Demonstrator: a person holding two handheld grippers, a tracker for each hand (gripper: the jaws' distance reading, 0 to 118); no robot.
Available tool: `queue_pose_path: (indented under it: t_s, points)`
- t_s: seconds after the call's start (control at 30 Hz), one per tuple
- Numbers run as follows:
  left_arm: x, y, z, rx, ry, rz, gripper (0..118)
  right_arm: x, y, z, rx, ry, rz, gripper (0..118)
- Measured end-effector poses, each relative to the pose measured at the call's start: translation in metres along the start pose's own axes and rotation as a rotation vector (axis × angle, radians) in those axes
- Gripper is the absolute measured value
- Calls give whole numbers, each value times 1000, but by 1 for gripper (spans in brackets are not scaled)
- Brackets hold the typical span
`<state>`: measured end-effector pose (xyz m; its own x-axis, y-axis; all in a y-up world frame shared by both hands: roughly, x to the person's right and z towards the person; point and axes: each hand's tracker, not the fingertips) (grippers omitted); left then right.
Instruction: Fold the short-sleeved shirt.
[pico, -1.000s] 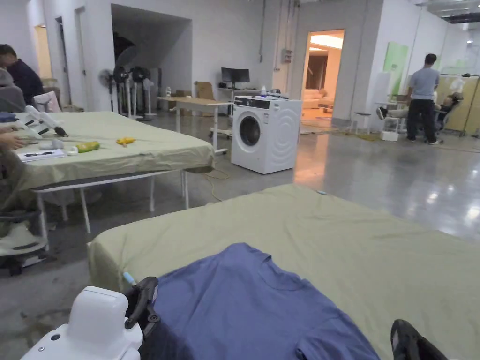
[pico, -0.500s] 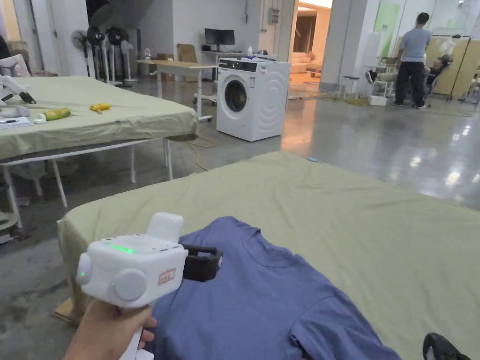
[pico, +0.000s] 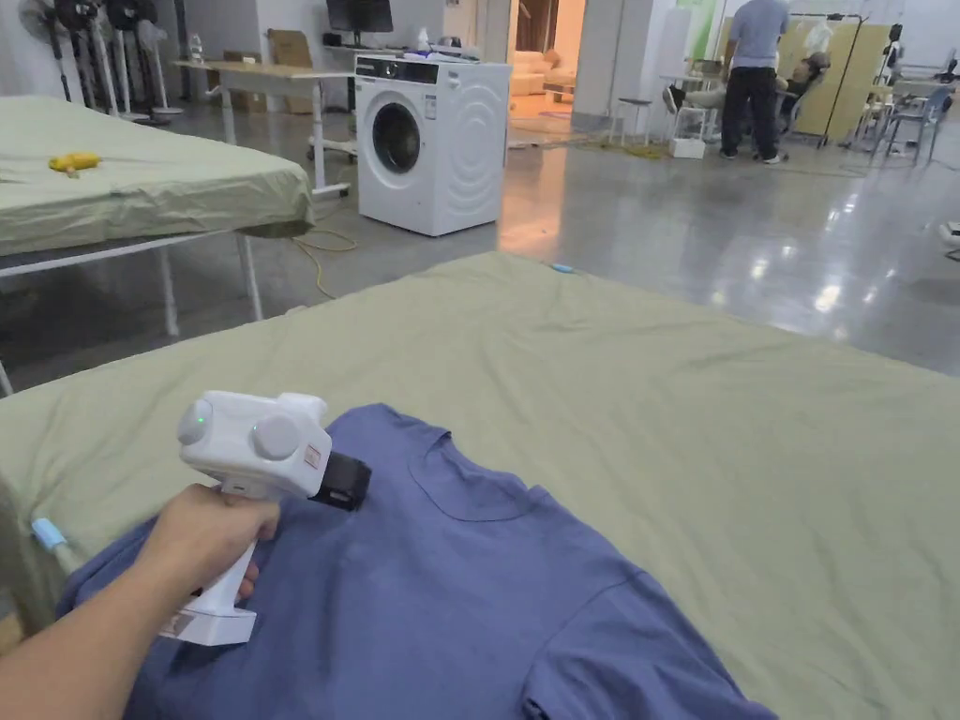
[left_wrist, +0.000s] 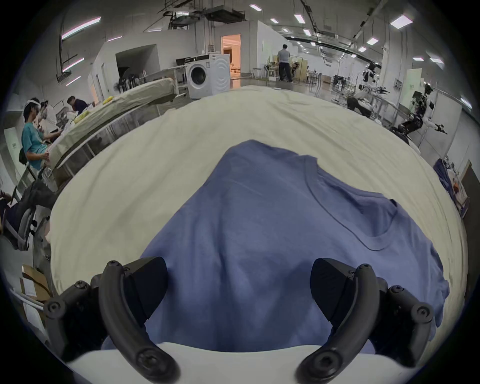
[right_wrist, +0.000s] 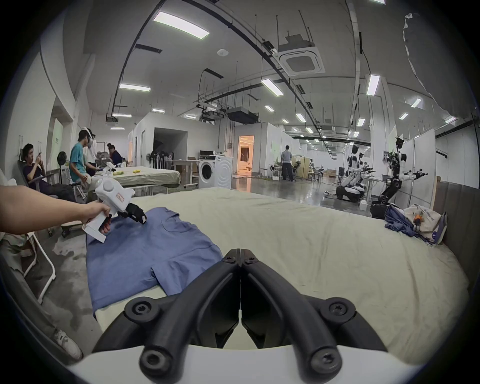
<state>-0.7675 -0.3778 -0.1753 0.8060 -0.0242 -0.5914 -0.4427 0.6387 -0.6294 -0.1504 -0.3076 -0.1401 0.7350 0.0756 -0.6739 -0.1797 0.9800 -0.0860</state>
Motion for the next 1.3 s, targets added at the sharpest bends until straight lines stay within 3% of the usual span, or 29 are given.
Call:
queue_pose_path:
  t_s: [0.13,0.17,0.23,0.27,0.43,0.57,0.73,0.83,0.93,1.0,1.3]
  points:
    - [9,-9,-7,-53,18,-4,116,2,-5,-1,-24,-5,3,2]
    - [13,-9,-1,-17,37,-35,105,3,-6,-1,-26,-7,0,2]
    - [22,-7,8,12,29,-90,63,5,-5,3,-27,-5,-5,2]
    - [23,-7,17,28,40,-106,12,6,-5,4,-24,-6,-6,2]
    - [40,-17,49,76,44,-124,12,16,1,17,-2,-27,5,2]
    - [35,-6,93,216,-12,-9,12,32,9,39,21,-54,-6,2]
    - [102,26,197,331,-145,-104,12,65,16,79,45,-141,-4,2]
    - [166,46,246,400,-211,-195,12,92,23,107,59,-194,-29,2]
    - [233,64,287,426,-380,-186,12,118,27,141,85,-282,-9,2]
    - [287,70,307,461,-393,-260,12,135,29,164,97,-325,-24,2]
    - [548,48,349,455,-700,-421,12,200,24,260,108,-517,-41,2]
